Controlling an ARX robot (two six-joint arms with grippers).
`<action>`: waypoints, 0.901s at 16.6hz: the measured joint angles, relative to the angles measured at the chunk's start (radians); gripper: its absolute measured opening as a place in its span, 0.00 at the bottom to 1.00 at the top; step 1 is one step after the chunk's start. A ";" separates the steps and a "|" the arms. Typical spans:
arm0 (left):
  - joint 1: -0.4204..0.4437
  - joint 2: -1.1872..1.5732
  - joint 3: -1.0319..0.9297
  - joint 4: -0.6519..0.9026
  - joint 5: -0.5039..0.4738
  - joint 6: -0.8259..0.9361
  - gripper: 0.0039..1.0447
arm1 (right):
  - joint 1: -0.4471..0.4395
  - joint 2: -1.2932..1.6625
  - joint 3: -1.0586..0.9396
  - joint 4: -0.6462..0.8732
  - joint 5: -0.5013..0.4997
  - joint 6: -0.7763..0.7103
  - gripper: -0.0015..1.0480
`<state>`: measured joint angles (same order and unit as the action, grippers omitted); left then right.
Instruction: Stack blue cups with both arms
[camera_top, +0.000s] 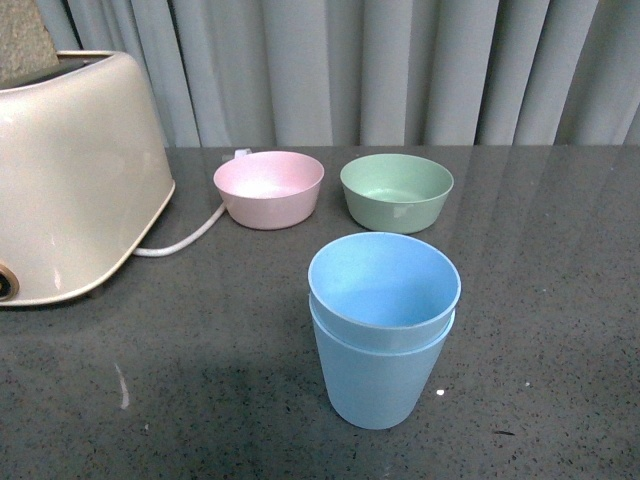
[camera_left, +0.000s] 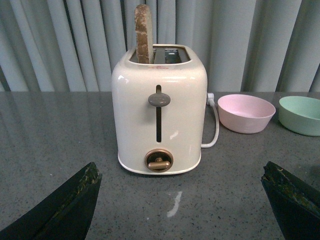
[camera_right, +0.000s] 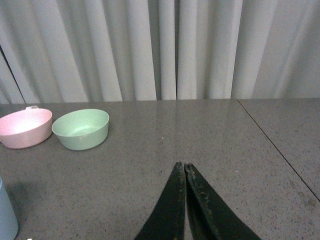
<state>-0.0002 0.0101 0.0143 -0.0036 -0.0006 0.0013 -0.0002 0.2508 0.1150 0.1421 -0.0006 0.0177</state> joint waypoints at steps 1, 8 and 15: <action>0.000 0.000 0.000 0.000 0.000 0.000 0.94 | 0.000 -0.009 -0.014 -0.004 0.000 -0.006 0.02; 0.000 0.000 0.000 0.000 0.000 0.000 0.94 | 0.000 -0.248 -0.103 -0.152 -0.001 -0.011 0.02; 0.000 0.000 0.000 0.000 0.000 0.000 0.94 | 0.000 -0.246 -0.102 -0.147 0.001 -0.012 0.15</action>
<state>-0.0002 0.0101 0.0143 -0.0036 -0.0002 0.0010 -0.0002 0.0044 0.0128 -0.0048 0.0002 0.0059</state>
